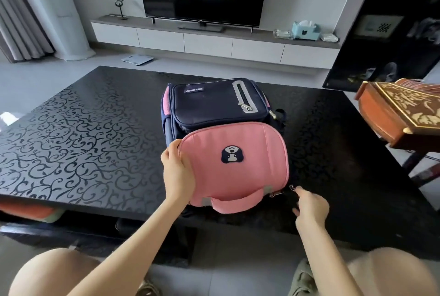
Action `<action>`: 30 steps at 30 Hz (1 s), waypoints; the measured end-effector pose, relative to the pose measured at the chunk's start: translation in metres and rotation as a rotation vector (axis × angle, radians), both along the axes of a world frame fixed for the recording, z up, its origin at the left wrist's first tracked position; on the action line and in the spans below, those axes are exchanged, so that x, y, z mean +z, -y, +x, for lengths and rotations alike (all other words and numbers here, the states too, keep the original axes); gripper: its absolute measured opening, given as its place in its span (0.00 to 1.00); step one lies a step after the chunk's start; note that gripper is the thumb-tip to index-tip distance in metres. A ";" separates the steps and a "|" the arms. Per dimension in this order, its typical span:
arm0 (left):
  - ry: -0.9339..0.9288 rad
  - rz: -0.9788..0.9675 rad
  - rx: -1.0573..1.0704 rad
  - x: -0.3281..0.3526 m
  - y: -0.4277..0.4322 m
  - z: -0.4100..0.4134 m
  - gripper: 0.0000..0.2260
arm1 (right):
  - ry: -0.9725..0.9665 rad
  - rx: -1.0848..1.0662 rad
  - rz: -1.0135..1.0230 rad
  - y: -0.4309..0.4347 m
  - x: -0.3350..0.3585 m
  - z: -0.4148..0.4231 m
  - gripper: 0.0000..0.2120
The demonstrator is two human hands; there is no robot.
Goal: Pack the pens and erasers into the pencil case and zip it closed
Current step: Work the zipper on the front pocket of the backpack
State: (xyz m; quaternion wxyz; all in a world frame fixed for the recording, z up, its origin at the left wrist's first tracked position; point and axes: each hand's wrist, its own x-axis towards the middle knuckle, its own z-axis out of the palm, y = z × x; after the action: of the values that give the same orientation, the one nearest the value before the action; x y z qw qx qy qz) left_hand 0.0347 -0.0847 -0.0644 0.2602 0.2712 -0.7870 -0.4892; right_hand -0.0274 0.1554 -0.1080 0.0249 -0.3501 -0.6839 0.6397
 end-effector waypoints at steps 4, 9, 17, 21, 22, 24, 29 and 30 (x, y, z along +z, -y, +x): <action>-0.024 0.074 0.070 0.012 -0.014 -0.008 0.13 | -0.007 0.076 -0.091 0.006 -0.009 0.013 0.15; -0.019 0.227 0.007 0.030 -0.060 -0.024 0.16 | 0.156 0.376 -0.427 0.047 0.016 0.040 0.28; 0.190 -0.040 -0.444 0.046 -0.072 -0.010 0.15 | -0.266 0.431 0.111 0.048 0.042 0.046 0.49; 0.002 -0.664 -0.218 0.051 -0.010 -0.027 0.18 | -0.369 0.581 1.079 0.051 0.044 0.032 0.31; 0.006 -0.752 -0.210 0.052 0.005 -0.034 0.21 | -0.384 0.603 1.186 0.051 0.042 0.024 0.26; 0.088 -0.886 -0.230 0.055 0.029 -0.047 0.28 | -0.448 0.643 1.321 0.049 0.044 0.013 0.24; 0.447 -1.121 -0.298 0.051 0.057 -0.074 0.45 | -0.526 0.657 1.414 0.018 0.079 -0.021 0.16; 0.465 -1.116 -0.305 0.049 0.055 -0.079 0.46 | -0.558 0.636 1.441 0.007 0.085 -0.034 0.15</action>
State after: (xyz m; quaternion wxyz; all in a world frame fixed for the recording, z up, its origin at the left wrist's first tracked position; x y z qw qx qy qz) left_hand -0.0440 -0.1400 -0.0157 0.1116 0.0782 -0.9900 0.0360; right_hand -0.0616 0.1489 -0.0230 0.2295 0.1326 -0.9604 0.0853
